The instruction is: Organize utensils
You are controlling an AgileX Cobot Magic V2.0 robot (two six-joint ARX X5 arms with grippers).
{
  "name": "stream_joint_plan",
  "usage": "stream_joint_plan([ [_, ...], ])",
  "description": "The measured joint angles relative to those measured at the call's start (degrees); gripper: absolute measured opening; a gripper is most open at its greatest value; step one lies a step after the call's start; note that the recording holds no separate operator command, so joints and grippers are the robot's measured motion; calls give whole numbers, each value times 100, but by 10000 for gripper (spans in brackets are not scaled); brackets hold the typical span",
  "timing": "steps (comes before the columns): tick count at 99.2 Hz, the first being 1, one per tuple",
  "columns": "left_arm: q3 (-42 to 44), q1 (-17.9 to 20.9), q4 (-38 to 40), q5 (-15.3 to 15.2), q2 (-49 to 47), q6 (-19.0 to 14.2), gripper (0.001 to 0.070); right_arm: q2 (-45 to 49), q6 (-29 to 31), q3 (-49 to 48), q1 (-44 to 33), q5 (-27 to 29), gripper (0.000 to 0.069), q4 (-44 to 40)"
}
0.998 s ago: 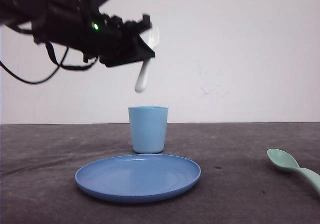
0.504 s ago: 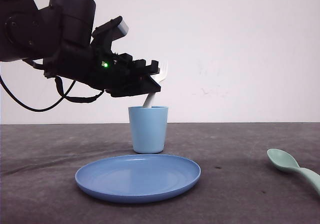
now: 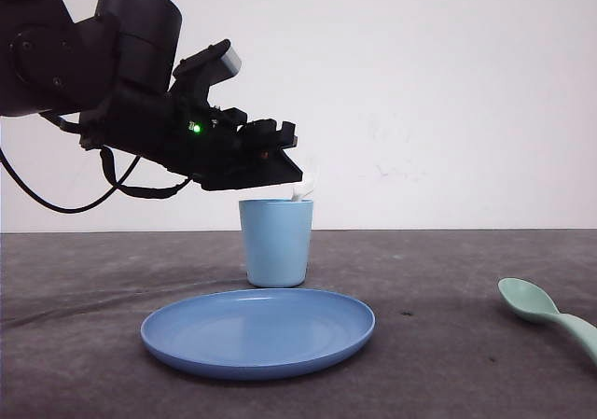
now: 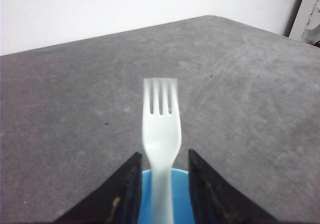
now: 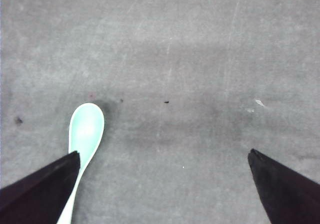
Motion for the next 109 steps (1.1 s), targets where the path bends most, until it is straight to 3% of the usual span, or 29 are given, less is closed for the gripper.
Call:
stream_joint_plan([
  [13,0,2,-295,0,-175,-13,162,0,2,0,2,-369,680,0],
  [26,0,2,-903,0,-962,-63,162,120,9,0,9,-911,679,7],
  [53,2,186,-3067,-2,-3003,-179,162,905,28,0,238,-1580,679,153],
  [67,2,514,-4439,-87,-4046,-260,162,1425,33,0,407,-1659,679,382],
  [97,2,1578,-7025,-898,-5584,-293,162,2406,109,0,767,-1663,679,1008],
  [109,2,1880,-7801,-942,-5919,-293,162,2721,160,0,872,-1665,679,1281],
])
